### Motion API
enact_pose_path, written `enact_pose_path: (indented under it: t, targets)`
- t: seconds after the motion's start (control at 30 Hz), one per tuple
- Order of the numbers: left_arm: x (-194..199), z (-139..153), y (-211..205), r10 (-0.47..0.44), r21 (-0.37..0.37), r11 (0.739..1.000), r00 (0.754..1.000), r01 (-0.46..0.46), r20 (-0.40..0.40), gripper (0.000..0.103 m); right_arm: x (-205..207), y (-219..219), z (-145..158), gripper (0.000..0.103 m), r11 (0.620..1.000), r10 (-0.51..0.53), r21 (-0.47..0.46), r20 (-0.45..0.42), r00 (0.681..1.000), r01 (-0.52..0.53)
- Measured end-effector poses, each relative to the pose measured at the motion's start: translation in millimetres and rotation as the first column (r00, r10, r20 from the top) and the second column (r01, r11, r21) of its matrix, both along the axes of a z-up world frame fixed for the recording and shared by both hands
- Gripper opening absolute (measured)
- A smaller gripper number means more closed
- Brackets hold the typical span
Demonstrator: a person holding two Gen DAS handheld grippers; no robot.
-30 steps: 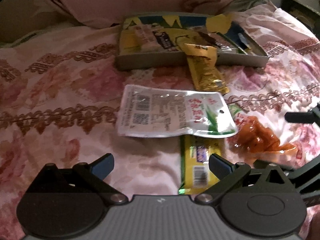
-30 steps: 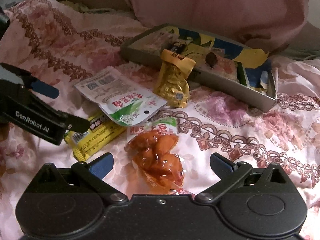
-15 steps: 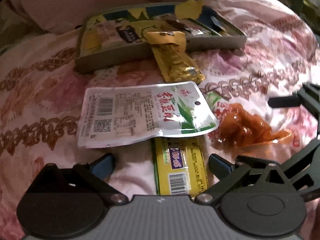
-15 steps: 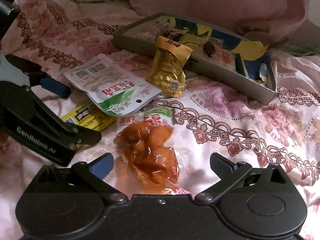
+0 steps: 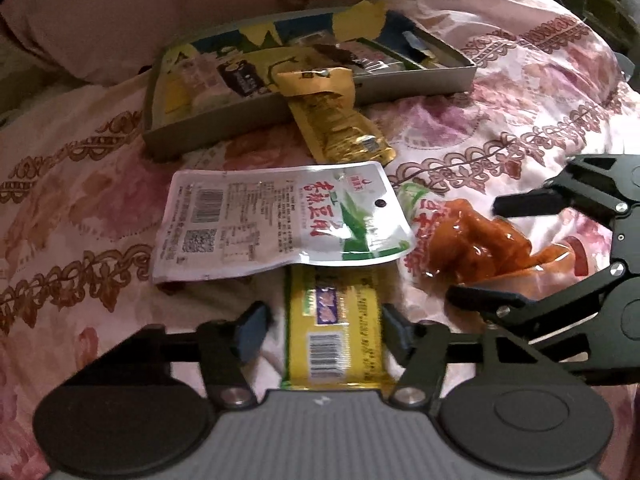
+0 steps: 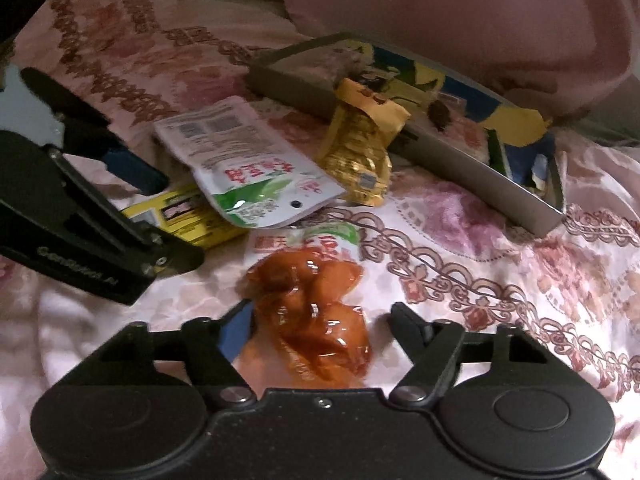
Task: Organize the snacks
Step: 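Grasp the yellow candy bar with the left tool while the right tool grasps the orange candy bag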
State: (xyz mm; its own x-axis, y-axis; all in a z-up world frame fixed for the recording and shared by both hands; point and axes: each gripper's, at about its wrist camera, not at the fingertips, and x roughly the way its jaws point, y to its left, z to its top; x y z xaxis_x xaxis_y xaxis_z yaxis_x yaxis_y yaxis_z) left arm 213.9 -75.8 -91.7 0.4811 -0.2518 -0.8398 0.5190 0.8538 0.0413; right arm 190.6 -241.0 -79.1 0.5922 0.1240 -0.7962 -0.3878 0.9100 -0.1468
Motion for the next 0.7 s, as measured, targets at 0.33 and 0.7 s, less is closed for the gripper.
enact_pose_path:
  t: [0.33,0.7]
  targets:
    - [-5,9,8,0.045,-0.034,0.998,0.998,-0.046,-0.046,0.052,-2,3,5,0.061,1.000,-0.023,-0.019,-0.040,0.999,0.022]
    - [-30,16,32,0.096,-0.157,0.978,0.963,-0.138,-0.252,0.052,-14,-6,14,0.060,0.993,-0.118,-0.029,-0.075,0.990,0.116]
